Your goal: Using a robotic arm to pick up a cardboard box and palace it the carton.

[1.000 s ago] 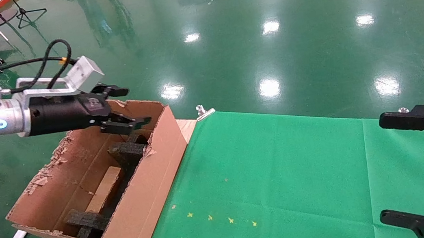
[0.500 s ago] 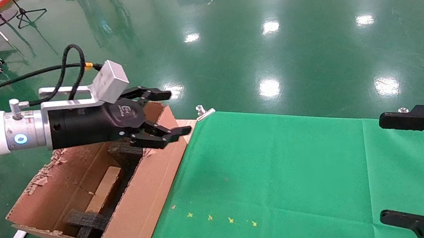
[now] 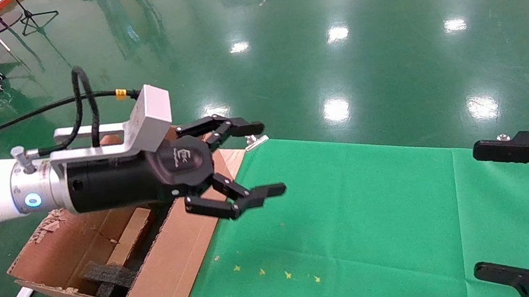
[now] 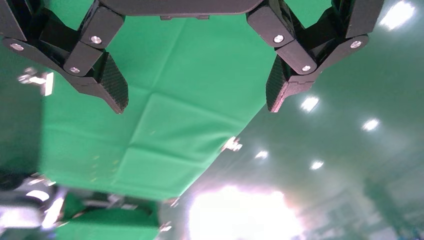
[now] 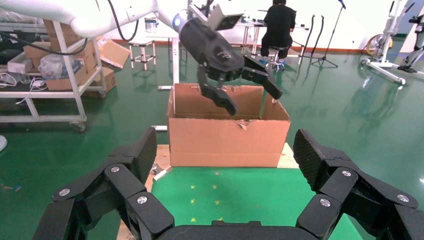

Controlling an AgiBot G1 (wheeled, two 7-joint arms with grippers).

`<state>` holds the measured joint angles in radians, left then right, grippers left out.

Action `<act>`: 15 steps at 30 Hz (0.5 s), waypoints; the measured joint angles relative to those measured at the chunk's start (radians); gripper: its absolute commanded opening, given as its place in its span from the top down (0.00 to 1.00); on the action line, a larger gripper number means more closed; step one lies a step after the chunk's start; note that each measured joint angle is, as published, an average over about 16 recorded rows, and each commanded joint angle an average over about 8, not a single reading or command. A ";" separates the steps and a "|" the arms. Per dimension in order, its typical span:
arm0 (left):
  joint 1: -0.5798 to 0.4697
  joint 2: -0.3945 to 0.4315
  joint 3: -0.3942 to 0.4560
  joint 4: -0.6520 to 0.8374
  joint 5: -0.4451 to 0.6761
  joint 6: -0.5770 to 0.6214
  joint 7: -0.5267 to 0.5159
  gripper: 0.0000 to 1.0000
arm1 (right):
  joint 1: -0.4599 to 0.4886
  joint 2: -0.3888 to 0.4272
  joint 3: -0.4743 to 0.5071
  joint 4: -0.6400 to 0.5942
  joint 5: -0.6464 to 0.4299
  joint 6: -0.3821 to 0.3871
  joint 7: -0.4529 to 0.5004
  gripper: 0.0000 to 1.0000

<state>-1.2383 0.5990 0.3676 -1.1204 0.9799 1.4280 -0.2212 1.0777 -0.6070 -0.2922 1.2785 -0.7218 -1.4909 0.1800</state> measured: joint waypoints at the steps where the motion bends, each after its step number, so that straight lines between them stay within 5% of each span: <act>1: 0.010 0.001 -0.006 -0.010 -0.016 0.004 0.002 0.00 | 0.000 0.000 0.000 0.000 0.000 0.000 0.000 0.00; 15: 0.144 0.011 -0.078 -0.145 -0.220 0.060 0.029 0.00 | 0.000 0.000 -0.001 0.000 0.001 0.000 0.000 0.00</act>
<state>-1.0939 0.6097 0.2900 -1.2650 0.7598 1.4878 -0.1919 1.0778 -0.6066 -0.2929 1.2784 -0.7212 -1.4905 0.1796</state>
